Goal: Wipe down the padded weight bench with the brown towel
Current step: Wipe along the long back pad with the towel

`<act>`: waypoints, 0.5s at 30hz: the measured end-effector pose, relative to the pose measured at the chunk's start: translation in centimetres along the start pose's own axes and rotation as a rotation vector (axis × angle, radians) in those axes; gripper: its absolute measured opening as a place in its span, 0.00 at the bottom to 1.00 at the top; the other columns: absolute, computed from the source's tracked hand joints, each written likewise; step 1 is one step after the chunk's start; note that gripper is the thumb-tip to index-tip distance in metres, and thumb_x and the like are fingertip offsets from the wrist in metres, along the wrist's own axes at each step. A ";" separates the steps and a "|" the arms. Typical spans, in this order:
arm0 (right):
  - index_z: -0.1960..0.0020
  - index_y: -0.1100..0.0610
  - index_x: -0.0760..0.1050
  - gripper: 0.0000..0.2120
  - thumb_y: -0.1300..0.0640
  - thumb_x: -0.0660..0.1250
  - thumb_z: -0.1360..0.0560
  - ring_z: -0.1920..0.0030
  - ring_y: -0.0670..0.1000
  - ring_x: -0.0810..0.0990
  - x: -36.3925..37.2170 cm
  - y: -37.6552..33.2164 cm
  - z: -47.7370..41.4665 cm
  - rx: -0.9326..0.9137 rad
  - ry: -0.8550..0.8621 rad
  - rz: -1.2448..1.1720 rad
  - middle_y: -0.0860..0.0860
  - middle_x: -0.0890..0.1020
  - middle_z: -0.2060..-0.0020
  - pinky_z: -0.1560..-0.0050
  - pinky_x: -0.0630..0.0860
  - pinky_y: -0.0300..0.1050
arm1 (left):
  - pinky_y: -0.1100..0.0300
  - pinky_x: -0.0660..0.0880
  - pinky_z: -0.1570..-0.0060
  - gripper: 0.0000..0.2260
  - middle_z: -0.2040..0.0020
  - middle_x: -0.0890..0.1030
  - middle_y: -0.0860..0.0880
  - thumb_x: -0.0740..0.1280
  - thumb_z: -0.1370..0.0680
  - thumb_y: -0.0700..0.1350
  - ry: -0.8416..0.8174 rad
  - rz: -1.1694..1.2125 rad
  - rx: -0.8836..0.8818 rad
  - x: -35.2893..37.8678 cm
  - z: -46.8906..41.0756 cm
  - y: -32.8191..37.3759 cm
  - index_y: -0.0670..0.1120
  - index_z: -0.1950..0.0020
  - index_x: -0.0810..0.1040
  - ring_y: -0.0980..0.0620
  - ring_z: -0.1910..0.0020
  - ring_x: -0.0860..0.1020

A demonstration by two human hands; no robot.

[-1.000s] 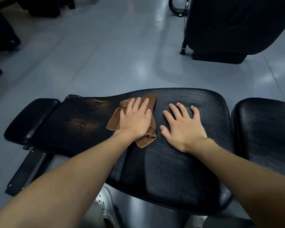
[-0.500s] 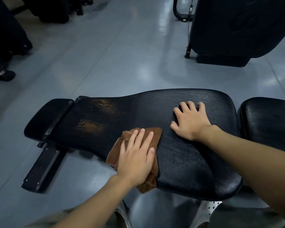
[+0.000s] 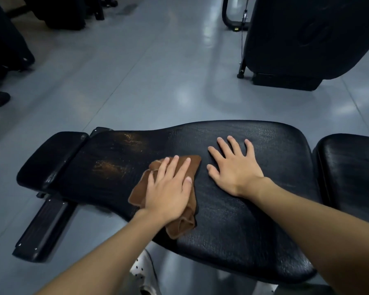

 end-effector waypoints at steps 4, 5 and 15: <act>0.21 0.46 0.48 0.31 0.36 0.39 0.21 0.21 0.57 0.40 0.0 0.1 -0.2 -0.004 0.005 -0.009 0.52 0.46 0.20 0.27 0.38 0.68 | 0.40 0.46 0.25 0.23 0.19 0.47 0.56 0.45 0.17 0.57 -0.002 0.044 -0.030 -0.7 -5.3 -0.1 0.61 0.21 0.48 0.54 0.21 0.42; 0.21 0.46 0.48 0.31 0.37 0.39 0.21 0.21 0.57 0.40 0.0 0.1 -0.2 -0.007 0.010 -0.013 0.52 0.46 0.20 0.27 0.38 0.68 | 0.40 0.46 0.25 0.24 0.19 0.48 0.55 0.45 0.17 0.57 -0.005 0.051 -0.037 -0.9 -6.7 -0.2 0.61 0.21 0.48 0.53 0.21 0.43; 0.21 0.47 0.50 0.31 0.37 0.40 0.21 0.21 0.58 0.40 -0.1 0.0 -0.1 -0.016 0.037 -0.017 0.53 0.47 0.20 0.28 0.37 0.69 | 0.37 0.49 0.26 0.24 0.20 0.55 0.53 0.45 0.18 0.56 -0.006 0.072 -0.085 -2.1 -17.1 -0.1 0.59 0.21 0.53 0.49 0.21 0.48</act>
Point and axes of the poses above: each hand's wrist, its own z-axis away from the middle knuckle, its own x-axis out of the palm, y = z × x, the point moved 7 cm from there along -z, towards the middle knuckle
